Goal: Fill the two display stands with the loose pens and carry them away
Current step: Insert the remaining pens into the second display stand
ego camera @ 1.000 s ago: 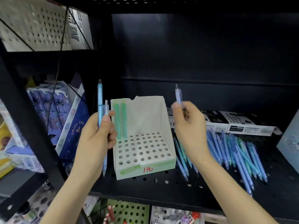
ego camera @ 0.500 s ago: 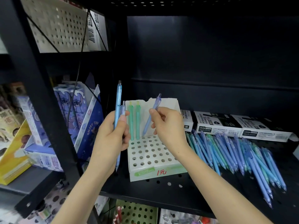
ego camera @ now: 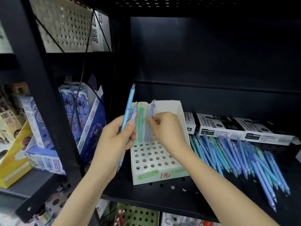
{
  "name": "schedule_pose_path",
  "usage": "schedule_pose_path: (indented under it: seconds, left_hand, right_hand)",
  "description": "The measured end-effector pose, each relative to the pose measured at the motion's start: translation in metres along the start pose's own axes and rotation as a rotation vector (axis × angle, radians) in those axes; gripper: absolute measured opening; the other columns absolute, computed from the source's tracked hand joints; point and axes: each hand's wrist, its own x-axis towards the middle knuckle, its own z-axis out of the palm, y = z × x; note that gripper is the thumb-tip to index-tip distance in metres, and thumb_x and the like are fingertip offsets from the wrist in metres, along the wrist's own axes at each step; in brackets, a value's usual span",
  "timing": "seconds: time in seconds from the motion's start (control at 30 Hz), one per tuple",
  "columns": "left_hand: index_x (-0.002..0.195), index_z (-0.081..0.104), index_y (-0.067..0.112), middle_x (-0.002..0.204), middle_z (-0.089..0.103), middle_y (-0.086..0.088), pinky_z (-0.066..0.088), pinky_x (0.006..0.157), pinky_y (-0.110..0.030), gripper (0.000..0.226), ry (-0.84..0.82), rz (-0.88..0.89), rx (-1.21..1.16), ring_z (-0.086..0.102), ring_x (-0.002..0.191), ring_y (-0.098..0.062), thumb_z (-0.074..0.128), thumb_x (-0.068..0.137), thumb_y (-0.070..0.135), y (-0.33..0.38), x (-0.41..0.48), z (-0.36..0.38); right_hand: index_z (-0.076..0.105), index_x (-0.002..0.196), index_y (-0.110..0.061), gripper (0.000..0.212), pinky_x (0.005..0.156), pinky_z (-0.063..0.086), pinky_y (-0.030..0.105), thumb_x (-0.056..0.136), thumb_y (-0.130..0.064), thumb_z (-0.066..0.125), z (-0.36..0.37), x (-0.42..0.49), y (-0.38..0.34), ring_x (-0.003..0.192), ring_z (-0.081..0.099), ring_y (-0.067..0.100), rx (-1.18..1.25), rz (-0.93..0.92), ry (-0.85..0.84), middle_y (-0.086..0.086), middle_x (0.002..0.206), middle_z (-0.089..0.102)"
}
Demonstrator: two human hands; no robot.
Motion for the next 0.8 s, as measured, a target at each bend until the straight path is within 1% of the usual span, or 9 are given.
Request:
schedule_pose_path:
  seconds: [0.13,0.27,0.33,0.4,0.43,0.5,0.57,0.7,0.8]
  left_hand:
    - [0.075,0.054,0.002,0.066,0.048,-0.007,0.035,0.047,-0.013,0.025,-0.007,0.003,-0.006,0.041,0.047,-0.003,0.046,0.095,0.014,-0.001,-0.001,0.003]
    - [0.084,0.057,0.003,0.066,0.049,-0.006,0.036,0.046,-0.012,0.02,0.01,-0.006,-0.063,0.043,0.046,-0.003,0.045,0.096,0.014,-0.001,0.0,0.005]
    - [0.093,0.061,0.007,0.067,0.051,-0.004,0.036,0.045,-0.013,0.017,0.005,0.0,-0.083,0.045,0.049,-0.003,0.045,0.095,0.013,0.001,0.0,0.005]
    - [0.096,0.063,0.016,0.068,0.053,-0.001,0.036,0.046,-0.014,0.018,-0.012,0.021,-0.085,0.047,0.054,-0.004,0.046,0.095,0.013,0.002,-0.001,0.004]
    - [0.097,0.064,0.02,0.068,0.054,-0.001,0.036,0.046,-0.014,0.019,-0.021,0.032,-0.08,0.047,0.056,-0.004,0.046,0.095,0.013,0.003,-0.002,0.004]
    - [0.1,0.064,0.024,0.069,0.055,0.002,0.036,0.046,-0.014,0.02,-0.034,0.067,-0.041,0.048,0.058,-0.004,0.047,0.094,0.014,0.003,-0.002,0.005]
    - [0.105,0.065,0.022,0.068,0.055,0.005,0.037,0.048,-0.015,0.021,-0.052,0.122,0.052,0.048,0.057,-0.002,0.049,0.094,0.015,0.003,-0.003,0.007]
    - [0.117,0.062,0.028,0.079,0.065,0.004,0.046,0.058,-0.017,0.028,-0.089,0.187,0.177,0.058,0.066,-0.005,0.049,0.094,0.019,0.005,-0.004,0.011]
    - [0.102,0.063,0.047,0.09,0.068,0.003,0.051,0.072,-0.02,0.028,-0.034,0.203,0.183,0.064,0.082,-0.007,0.048,0.093,0.026,0.002,-0.003,0.007]
  right_hand:
    - [0.034,0.048,-0.011,0.049,0.041,0.02,0.022,0.091,-0.023,0.054,-0.003,0.0,-0.008,0.043,0.028,0.014,-0.084,0.015,-0.086,0.003,0.047,0.035]
    - [0.031,0.05,-0.013,0.047,0.043,0.021,0.025,0.092,-0.022,0.051,0.0,0.001,-0.012,0.045,0.028,0.014,-0.137,0.047,-0.129,0.0,0.05,0.031]
    - [0.039,0.052,-0.011,0.042,0.044,0.028,0.026,0.091,-0.021,0.053,-0.004,0.001,-0.013,0.047,0.036,0.016,-0.137,0.066,-0.148,0.002,0.052,0.039]
    - [0.062,0.071,-0.006,0.028,0.057,0.045,0.029,0.09,-0.024,0.053,-0.013,-0.004,-0.015,0.061,0.055,0.02,-0.142,0.039,-0.091,0.005,0.067,0.059]
    - [0.068,0.084,-0.01,0.025,0.064,0.049,0.03,0.091,-0.029,0.053,-0.018,-0.009,-0.018,0.07,0.06,0.019,-0.109,0.012,-0.01,0.002,0.076,0.066]
    - [0.07,0.085,-0.019,0.025,0.067,0.05,0.026,0.09,-0.038,0.055,-0.029,-0.021,-0.029,0.071,0.062,0.008,0.121,-0.03,0.095,-0.007,0.074,0.068]
    - [0.071,0.074,-0.018,0.026,0.062,0.05,0.022,0.085,-0.04,0.061,-0.037,-0.031,-0.041,0.061,0.061,0.005,0.337,-0.019,0.038,-0.005,0.062,0.067]
    - [0.069,0.07,-0.006,0.027,0.048,0.043,0.016,0.084,-0.029,0.066,-0.044,-0.034,-0.041,0.045,0.053,0.002,0.496,0.054,-0.007,0.0,0.054,0.062]
    - [0.069,0.072,-0.005,0.025,0.048,0.046,0.02,0.088,-0.024,0.062,-0.06,-0.027,-0.027,0.051,0.055,0.009,0.652,0.127,0.047,0.004,0.059,0.062]
